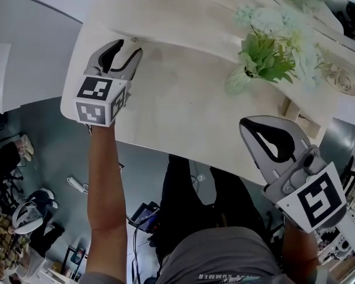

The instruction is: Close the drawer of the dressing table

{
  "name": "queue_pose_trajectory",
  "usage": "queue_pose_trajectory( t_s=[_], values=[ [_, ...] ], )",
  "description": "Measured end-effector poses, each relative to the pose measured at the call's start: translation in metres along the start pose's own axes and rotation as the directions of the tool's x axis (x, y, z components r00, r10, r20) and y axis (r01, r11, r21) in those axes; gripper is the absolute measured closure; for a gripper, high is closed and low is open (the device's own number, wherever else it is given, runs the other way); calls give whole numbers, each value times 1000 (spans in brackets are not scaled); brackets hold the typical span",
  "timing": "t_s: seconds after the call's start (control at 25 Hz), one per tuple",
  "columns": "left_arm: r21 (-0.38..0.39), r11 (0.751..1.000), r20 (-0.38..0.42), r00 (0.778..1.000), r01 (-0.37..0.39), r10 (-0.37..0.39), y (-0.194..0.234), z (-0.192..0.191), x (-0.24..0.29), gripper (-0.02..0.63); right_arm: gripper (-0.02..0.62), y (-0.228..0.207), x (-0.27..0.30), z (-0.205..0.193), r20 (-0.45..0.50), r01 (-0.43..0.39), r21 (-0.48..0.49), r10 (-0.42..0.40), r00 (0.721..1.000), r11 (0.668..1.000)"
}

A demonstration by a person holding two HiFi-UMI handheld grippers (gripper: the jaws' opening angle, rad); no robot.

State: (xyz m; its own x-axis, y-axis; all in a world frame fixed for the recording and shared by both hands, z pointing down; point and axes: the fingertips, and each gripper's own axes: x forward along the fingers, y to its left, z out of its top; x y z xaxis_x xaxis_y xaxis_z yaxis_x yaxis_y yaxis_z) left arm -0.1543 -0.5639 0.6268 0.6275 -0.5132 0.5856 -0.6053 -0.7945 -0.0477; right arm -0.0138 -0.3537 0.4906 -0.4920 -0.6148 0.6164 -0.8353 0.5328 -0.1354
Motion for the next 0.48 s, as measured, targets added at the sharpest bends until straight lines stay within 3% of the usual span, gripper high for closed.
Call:
queue_pose_trajectory(
  t_s=[0.16, 0.48],
  values=[
    [4, 1000, 22, 999, -24, 24, -5, 14, -32, 434, 594, 4, -13, 13, 44, -10, -24, 11, 999, 1000],
    [63, 996, 141, 989, -63, 54, -34, 77, -122, 513, 594, 19, -54, 51, 148, -11, -101, 26, 989, 995]
  ],
)
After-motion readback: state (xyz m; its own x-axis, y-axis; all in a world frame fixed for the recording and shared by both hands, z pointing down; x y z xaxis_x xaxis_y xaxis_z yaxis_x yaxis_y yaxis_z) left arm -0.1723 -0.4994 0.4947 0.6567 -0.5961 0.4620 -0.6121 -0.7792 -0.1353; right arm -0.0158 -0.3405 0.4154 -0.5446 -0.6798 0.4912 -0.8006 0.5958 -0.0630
